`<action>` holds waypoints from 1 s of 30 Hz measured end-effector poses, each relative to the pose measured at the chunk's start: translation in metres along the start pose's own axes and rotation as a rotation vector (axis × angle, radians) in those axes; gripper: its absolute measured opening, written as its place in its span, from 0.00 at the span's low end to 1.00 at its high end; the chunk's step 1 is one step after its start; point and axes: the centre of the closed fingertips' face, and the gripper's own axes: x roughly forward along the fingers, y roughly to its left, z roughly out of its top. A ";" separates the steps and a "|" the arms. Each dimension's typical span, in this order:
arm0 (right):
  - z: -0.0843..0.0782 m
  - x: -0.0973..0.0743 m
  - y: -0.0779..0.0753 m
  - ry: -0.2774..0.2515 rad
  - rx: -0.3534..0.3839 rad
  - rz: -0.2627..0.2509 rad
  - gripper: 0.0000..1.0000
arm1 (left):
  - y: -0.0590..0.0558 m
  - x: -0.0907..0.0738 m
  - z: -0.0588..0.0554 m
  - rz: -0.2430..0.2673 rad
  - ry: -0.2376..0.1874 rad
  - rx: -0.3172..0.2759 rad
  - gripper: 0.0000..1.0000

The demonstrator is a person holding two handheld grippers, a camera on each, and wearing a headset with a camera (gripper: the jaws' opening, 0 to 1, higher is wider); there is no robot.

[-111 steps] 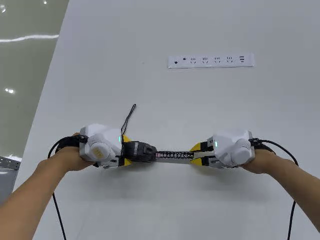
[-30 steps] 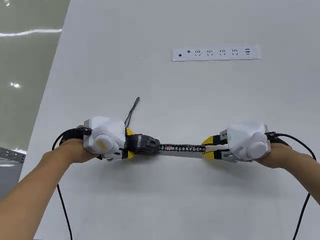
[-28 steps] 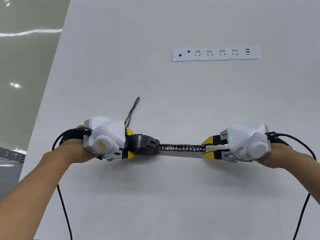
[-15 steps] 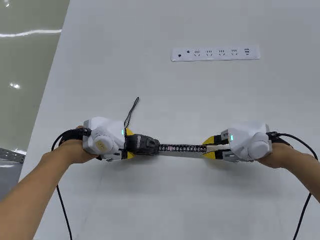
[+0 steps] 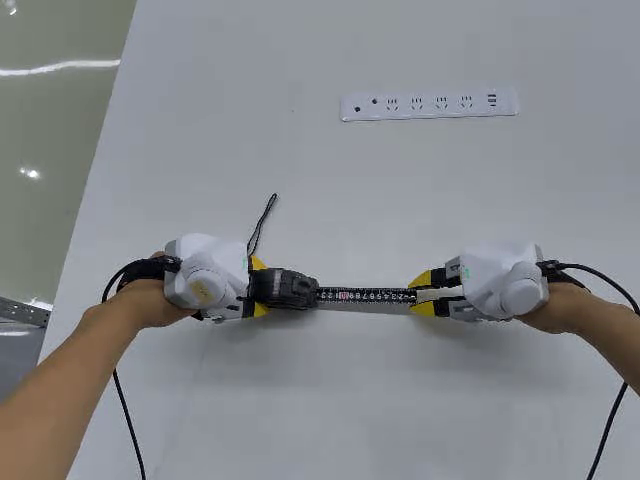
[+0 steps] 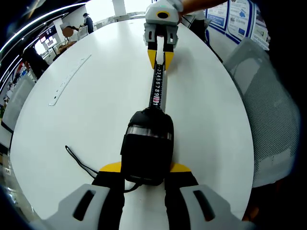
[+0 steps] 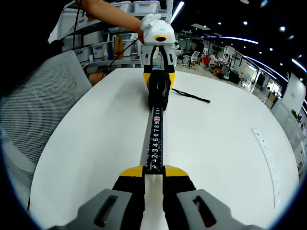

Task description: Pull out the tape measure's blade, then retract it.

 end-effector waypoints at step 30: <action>-0.008 -0.011 0.001 0.011 -0.005 0.000 0.12 | 0.002 0.006 -0.006 0.000 0.005 0.002 0.27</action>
